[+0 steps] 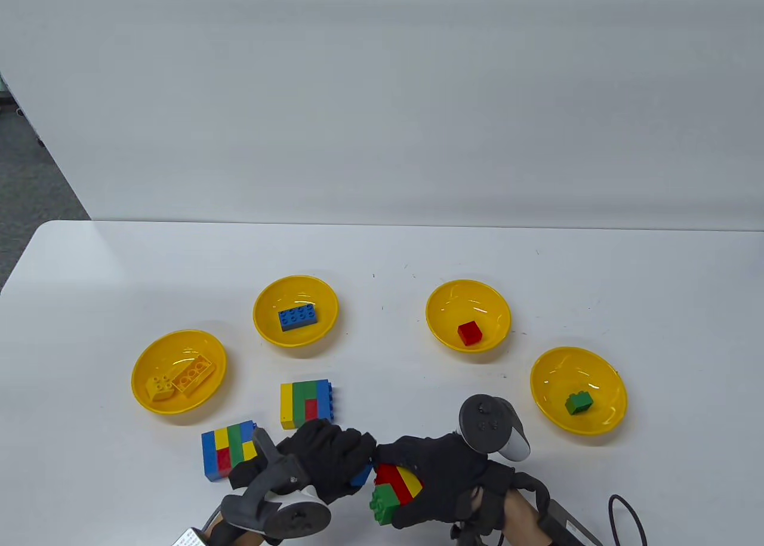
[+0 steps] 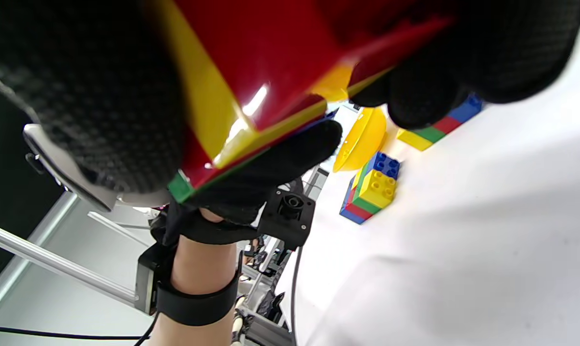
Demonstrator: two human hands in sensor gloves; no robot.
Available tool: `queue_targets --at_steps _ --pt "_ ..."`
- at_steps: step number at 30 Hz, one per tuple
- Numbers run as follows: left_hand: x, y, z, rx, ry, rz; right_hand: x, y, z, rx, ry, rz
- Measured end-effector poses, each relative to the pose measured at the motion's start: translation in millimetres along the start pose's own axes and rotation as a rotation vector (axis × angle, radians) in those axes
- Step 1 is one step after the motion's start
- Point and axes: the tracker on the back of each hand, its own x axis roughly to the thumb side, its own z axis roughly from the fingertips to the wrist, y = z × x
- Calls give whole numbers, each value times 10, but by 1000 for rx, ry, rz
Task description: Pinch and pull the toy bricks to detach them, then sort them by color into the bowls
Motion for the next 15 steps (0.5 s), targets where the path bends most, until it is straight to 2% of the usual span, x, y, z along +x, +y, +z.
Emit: queue_targets --at_steps 2,4,6,9,12,15 --pt "-149 52 46 71 78 -3 -13 -40 20 -25 11 -9" --pt "-321 127 88 72 174 -15 -33 -87 46 -116 13 -2" --pt "-527 246 146 121 281 -14 -44 -148 68 -156 33 -18" --pt "-917 435 118 128 483 10 -42 -250 113 -232 33 -28" --pt "-1303 521 -114 -24 633 -37 -71 -309 147 -283 40 -38" --pt "-1619 470 -378 -175 721 -79 -127 -351 162 -311 57 -48"
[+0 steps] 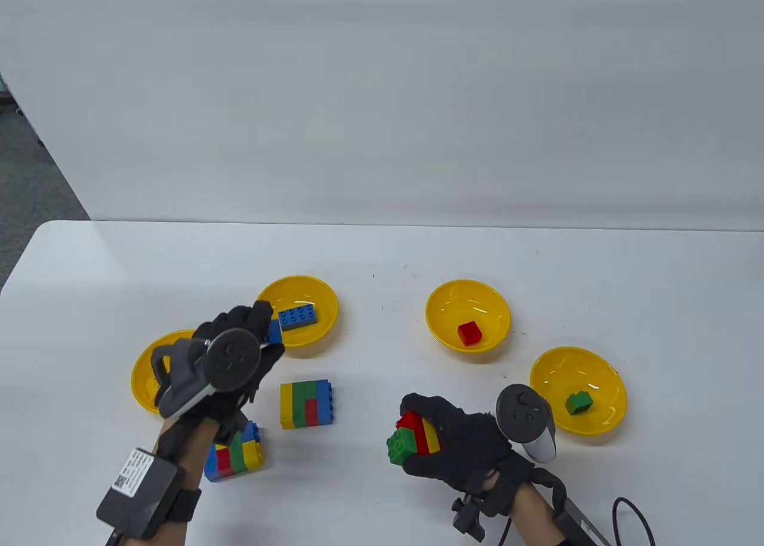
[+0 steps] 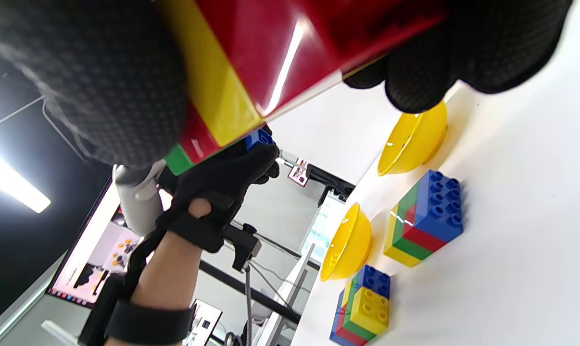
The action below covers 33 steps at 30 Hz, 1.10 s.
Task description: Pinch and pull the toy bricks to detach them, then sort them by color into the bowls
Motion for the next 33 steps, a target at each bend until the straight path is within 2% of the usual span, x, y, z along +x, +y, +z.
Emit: queue_targets --at_steps 4,8,13,18,22,27,30,33 --pt "-2 -249 -474 -136 82 -59 -82 -76 7 -33 31 14" --pt "-1 -587 -798 -226 150 -160 -142 -167 21 -92 52 18" --pt "-57 -961 -980 -298 218 -158 -205 -231 31 -127 70 7" --pt "-63 -1122 -1011 -315 229 -153 -213 -237 33 -136 74 18" --pt "-6 -964 -934 -258 193 -180 -217 -214 34 -133 79 22" --pt "155 -471 -661 -116 85 -135 -178 -152 34 -129 73 23" --pt "350 -166 -319 -14 -33 -40 -132 -100 32 -129 69 3" --pt "584 -47 80 -12 -180 72 -96 -46 21 -133 65 -26"
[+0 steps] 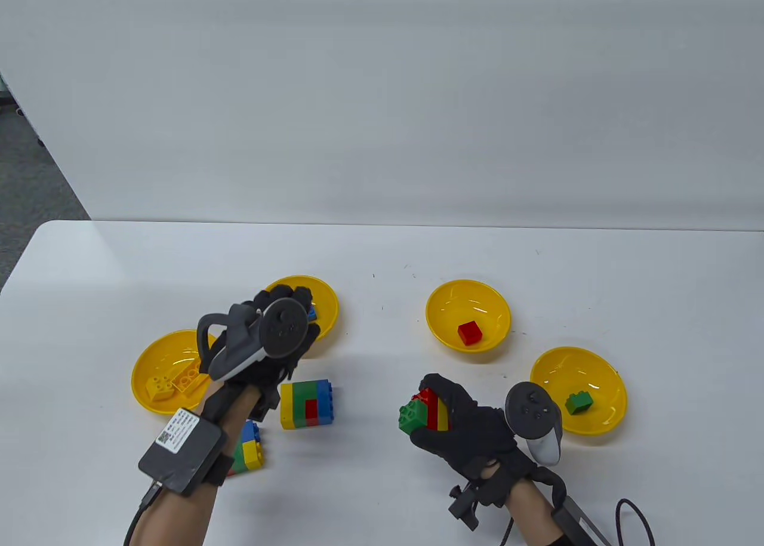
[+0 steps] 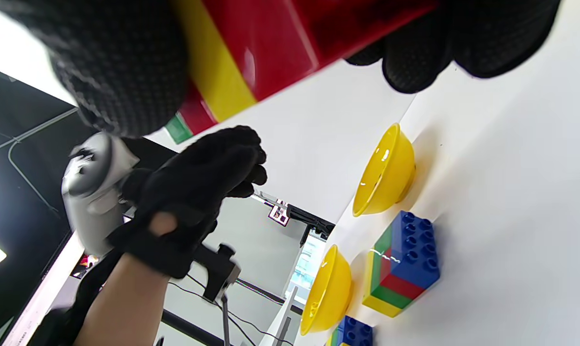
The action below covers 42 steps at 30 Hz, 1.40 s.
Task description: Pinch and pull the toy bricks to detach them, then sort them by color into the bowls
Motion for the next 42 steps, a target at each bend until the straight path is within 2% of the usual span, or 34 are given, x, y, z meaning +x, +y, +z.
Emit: queue_targets --at_steps 3,5,9,12,14,17,21,25,28,32,35,39,42 --pt "310 -134 376 -55 -128 155 38 63 -1 3 -4 -40" --pt "512 -369 610 -138 -187 307 73 113 6 -21 -12 -56" --pt "724 -809 823 -286 -193 599 136 215 7 -25 -2 -24" --pt "764 -1012 889 -312 -141 819 171 299 25 -11 13 51" --pt "738 -1064 887 -312 -105 883 185 359 39 52 25 68" --pt "660 -1115 884 -308 -68 962 228 496 47 149 23 -12" --pt "592 -1172 941 -333 -2 1088 266 583 44 159 8 -45" --pt "596 -1213 985 -399 -3 1279 305 604 58 179 -6 -103" --pt "548 -1197 982 -364 21 1374 321 590 72 175 -17 -119" --pt "443 -1159 977 -303 57 1383 325 539 72 135 -20 -103" --pt "349 -1112 970 -236 89 1308 307 450 73 71 -9 -56" --pt "252 -1015 950 -108 99 1029 311 341 83 -52 -75 23" --pt "277 -966 942 -92 49 873 408 336 91 -42 -187 156"
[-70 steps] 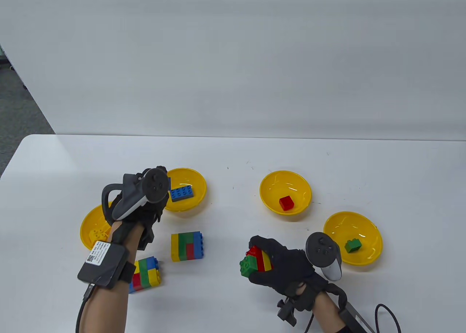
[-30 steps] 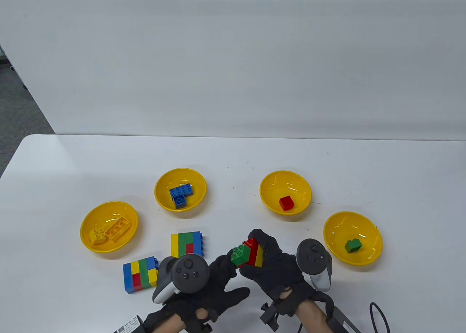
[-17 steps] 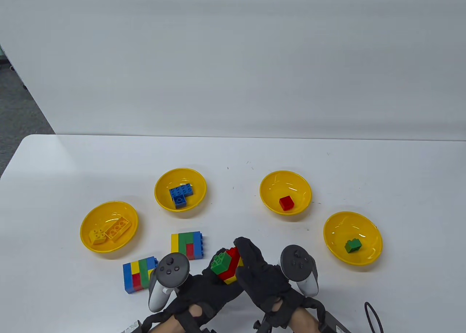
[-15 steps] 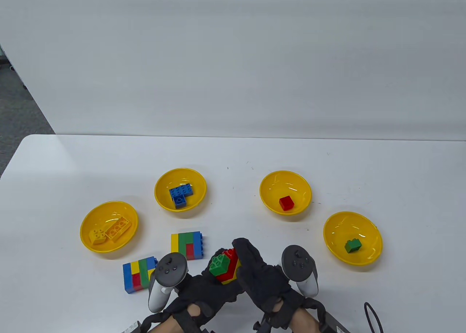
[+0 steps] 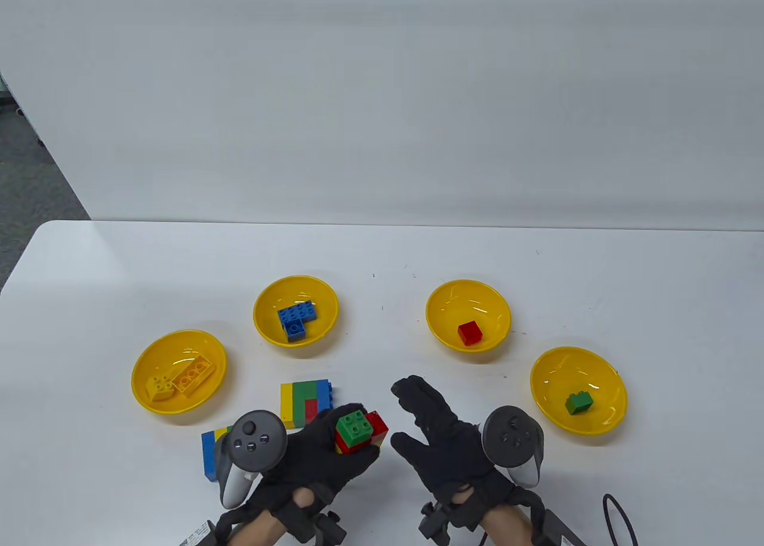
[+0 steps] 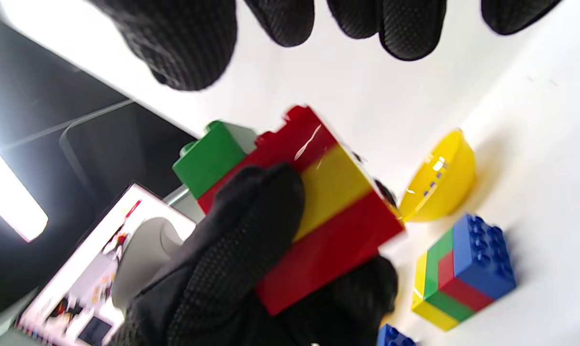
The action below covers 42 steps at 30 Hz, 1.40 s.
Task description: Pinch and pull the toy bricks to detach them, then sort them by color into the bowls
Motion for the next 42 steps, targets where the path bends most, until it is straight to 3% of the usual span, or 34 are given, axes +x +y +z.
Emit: queue_targets --at_steps 3,8,12,15,17,21,23,27,29,32,35,42 --pt "74 -56 -6 -19 -49 -129 122 86 4 55 -115 105" --pt "121 -147 -5 -59 -83 -191 151 210 -16 112 -126 93" --pt "88 -203 -37 -136 -102 -138 156 162 -19 -4 -129 77" --pt "39 -239 -77 -180 -124 -70 91 73 -41 -54 -34 -1" --pt "21 -196 -91 -188 -139 -85 -33 4 -29 -71 30 -200" --pt "-72 -123 -145 -138 -73 -12 -122 -204 -29 -212 92 -256" --pt "-153 -35 -159 -102 -38 -16 -96 -491 -28 -305 51 -142" --pt "-267 131 -158 -37 6 19 -61 -1108 80 -474 -12 276" --pt "-283 191 -161 -14 17 21 -113 -1366 168 -531 54 490" --pt "-279 232 -156 -16 37 30 -323 -1613 285 -475 201 704" --pt "-271 231 -169 -74 68 -34 -549 -1692 329 -374 340 837" --pt "-341 245 -173 -57 63 3 -998 -1566 291 -190 507 1023"
